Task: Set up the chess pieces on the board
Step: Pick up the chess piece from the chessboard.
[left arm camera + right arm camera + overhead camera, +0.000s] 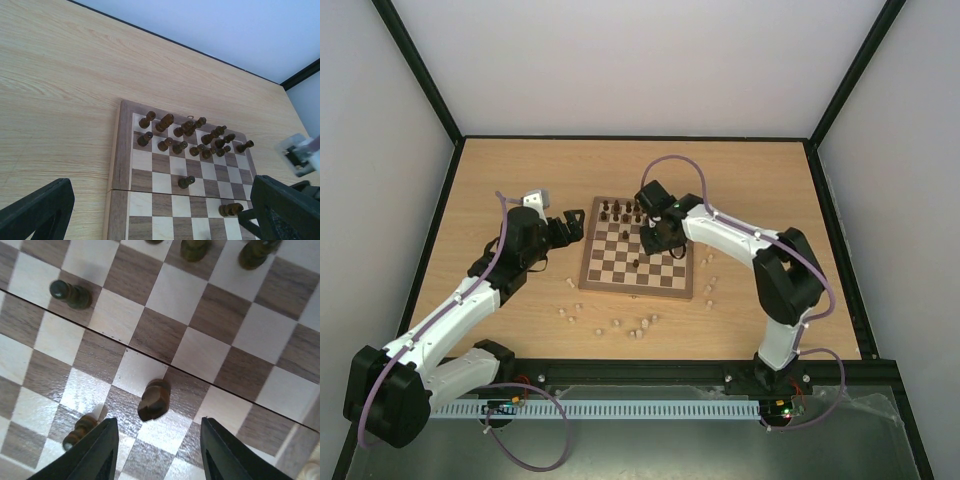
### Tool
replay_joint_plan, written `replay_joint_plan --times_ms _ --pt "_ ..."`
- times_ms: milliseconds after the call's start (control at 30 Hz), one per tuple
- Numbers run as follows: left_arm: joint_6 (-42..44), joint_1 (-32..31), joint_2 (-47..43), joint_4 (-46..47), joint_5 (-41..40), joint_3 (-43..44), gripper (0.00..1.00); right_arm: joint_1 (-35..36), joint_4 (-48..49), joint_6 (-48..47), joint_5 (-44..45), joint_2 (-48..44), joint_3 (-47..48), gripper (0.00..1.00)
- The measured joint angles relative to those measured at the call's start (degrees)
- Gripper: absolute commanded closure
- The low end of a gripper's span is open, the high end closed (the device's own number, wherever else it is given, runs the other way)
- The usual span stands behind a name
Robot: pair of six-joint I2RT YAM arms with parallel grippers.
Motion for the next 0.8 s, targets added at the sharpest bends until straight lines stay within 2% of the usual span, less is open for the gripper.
replay_joint_plan --times_ms 200,533,800 --pt "0.0 0.0 0.0 0.0 0.0 0.0 0.0 0.33 0.33 -0.52 -0.15 4.07 0.59 0.58" --pt "0.0 0.0 0.0 -0.02 0.0 0.02 0.0 0.33 0.85 -0.76 1.14 6.51 3.93 0.68" --pt "0.0 0.0 0.0 -0.02 -0.02 0.02 0.0 0.33 0.85 -0.85 1.68 7.17 4.63 0.71"
